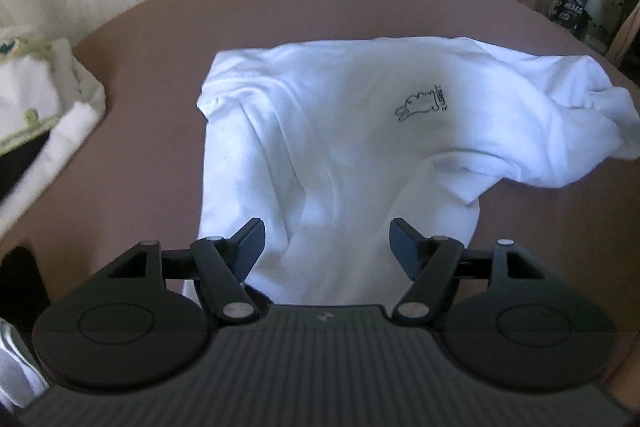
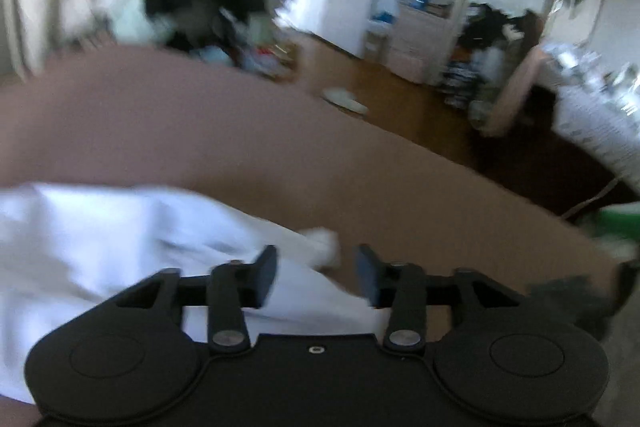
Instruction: Fold clothes
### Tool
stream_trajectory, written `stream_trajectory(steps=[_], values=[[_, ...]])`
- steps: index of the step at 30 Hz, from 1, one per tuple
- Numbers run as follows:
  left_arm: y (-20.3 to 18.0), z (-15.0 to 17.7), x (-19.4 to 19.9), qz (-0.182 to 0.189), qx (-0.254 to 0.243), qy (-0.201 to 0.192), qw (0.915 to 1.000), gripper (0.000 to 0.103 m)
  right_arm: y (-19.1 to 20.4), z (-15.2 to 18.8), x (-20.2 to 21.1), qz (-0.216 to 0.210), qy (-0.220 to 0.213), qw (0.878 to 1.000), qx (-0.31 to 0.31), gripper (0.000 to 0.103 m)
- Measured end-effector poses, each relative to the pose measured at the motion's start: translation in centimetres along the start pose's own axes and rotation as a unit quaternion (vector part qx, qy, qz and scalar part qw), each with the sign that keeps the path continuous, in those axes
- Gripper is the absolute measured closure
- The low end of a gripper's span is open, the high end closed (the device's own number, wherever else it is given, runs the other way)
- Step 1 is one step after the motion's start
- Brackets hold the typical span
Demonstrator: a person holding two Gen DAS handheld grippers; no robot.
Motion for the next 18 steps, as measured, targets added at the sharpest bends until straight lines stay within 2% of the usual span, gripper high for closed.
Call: stream_trajectory(steps=[3, 6, 9, 12, 14, 15, 18], values=[[-0.4, 0.2, -0.6, 0.007, 0.003, 0.005, 1.0, 0.034, 1.8, 0.2, 2.9, -0.113, -0.025, 0.993, -0.018, 0.045], [-0.9, 0.0, -1.0, 0.014, -0.01, 0.009, 0.9998, 0.029, 4.6, 2.1, 4.5, -0.231, -0.006, 0.973, 0.0, 0.044], [-1.5, 0.0, -1.1, 0.024, -0.022, 0.013, 0.9994, 0.026, 7.7, 4.4, 5.2, -0.289, 0.029, 0.955, 0.051, 0.043], [-2.1, 0.2, -0.9, 0.046, -0.02, 0.02, 0.9985, 0.023, 10.9, 6.3, 5.8, -0.297, 0.036, 0.943, 0.145, 0.043], [-2.9, 0.4, -0.8, 0.069, -0.024, 0.029, 0.9969, 0.022, 12.8, 7.6, 5.9, -0.293, 0.028, 0.931, 0.217, 0.042], [-3.4, 0.5, -0.9, 0.075, -0.031, 0.034, 0.9961, 0.018, 13.3, 7.9, 5.9, -0.287, 0.021, 0.926, 0.245, 0.041], [-5.1, 1.1, -1.8, 0.061, -0.087, 0.053, 0.9929, 0.008, 14.4, 8.2, 5.9, -0.259, -0.002, 0.914, 0.313, 0.037]])
Point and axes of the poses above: each gripper's, at about its wrist camera, not at the fingertips, and x roughly against the way its jaws point, y to its left, z to its underside, the point moved 3 cm from there along -x, roughly the way its jaws point, and after that the axes turned 5 degrees about -x, right-handed, at the moved point
